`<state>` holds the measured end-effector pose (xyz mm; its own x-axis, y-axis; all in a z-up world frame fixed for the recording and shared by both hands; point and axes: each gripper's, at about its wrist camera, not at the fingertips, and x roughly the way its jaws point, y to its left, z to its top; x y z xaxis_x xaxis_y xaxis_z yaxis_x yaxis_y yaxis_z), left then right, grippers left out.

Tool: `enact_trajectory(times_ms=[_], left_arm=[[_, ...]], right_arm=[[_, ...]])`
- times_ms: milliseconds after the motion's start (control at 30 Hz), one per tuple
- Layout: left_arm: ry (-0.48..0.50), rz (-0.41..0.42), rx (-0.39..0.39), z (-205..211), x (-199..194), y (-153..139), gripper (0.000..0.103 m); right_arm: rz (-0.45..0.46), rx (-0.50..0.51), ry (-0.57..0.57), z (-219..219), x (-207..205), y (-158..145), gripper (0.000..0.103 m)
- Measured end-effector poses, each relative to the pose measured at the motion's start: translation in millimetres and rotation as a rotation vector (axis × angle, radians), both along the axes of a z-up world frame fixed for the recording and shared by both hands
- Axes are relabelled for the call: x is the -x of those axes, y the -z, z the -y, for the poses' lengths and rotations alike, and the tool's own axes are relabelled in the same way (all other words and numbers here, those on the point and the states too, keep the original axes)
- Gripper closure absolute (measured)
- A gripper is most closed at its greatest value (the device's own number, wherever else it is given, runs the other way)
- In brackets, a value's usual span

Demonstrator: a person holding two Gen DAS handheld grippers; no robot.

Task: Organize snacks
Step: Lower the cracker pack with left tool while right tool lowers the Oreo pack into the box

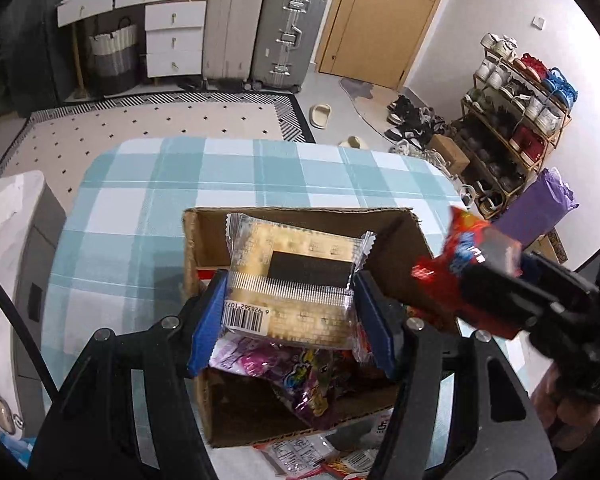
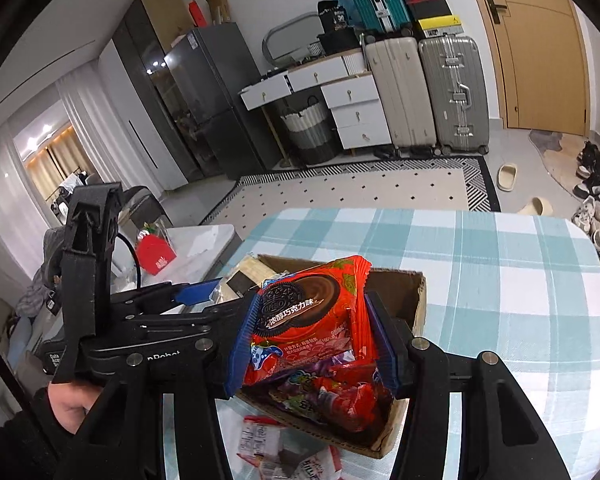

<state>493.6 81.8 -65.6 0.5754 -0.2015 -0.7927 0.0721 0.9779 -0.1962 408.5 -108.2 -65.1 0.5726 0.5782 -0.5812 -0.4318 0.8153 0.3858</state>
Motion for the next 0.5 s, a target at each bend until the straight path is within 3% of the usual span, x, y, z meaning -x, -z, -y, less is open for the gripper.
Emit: enact_trajectory(times_ms=[133,300,500], left_arm=[[0.008,-0.011,-0.026,3.8,-10.5,9.9,0.043],[-0.016,-0.054,0.004,-0.9,-20.6,21.7,0.043],[-0.012,-0.040,0.007,-1.7,-18.5,16.8,0.043]], right_arm=[[-0.022,0.007,-0.006,-3.5,-8.0,11.6,0.050],[-0.019,0.015,-0.002,-5.9,-13.0,15.8,0.048],[-0.009,0.011,-0.003,-6.8,-12.6,15.5,0.048]])
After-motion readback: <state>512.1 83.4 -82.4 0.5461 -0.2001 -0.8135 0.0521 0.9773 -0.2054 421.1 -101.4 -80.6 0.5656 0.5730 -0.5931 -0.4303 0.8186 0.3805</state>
